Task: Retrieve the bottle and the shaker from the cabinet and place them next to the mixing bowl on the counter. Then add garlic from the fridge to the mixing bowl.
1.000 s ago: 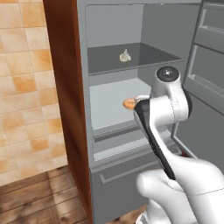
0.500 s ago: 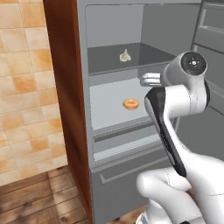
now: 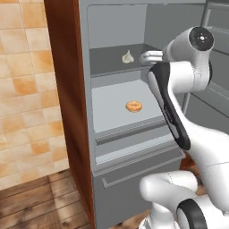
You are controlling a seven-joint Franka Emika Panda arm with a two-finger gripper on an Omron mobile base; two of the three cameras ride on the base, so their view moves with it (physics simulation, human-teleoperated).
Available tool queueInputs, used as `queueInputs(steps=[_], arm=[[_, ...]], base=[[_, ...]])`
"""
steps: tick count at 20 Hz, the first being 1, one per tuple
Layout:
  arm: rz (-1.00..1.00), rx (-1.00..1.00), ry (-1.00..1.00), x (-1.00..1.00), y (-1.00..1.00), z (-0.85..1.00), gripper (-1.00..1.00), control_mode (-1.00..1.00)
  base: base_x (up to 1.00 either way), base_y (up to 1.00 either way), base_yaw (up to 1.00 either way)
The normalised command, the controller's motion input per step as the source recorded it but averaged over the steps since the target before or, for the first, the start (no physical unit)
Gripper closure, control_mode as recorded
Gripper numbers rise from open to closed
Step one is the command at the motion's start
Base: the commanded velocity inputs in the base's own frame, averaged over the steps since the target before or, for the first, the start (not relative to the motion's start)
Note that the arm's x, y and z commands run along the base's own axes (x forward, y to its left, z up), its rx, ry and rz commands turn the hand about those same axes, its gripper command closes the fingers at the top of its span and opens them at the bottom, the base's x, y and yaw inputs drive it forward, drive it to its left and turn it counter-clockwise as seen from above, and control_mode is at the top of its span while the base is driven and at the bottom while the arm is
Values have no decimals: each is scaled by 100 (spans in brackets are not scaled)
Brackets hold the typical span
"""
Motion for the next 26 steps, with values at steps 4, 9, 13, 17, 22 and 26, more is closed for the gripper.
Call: queueInputs(steps=[4,9,13,17,22,26], arm=[[0,-1,0,63,7,-3,-100,-100],[0,0,1,33,-2,-21,-100,-100],[6,0,0,80,0,-15,-100,-100],[8,0,1,74,0,-8,-100,-100],[11,0,8,52,0,-3,-100,-100],[1,0,10,83,6,-15,-100,-100]], base=[[0,0,0],[0,0,0],[0,0,0],[0,0,0],[0,0,0],[0,0,0]])
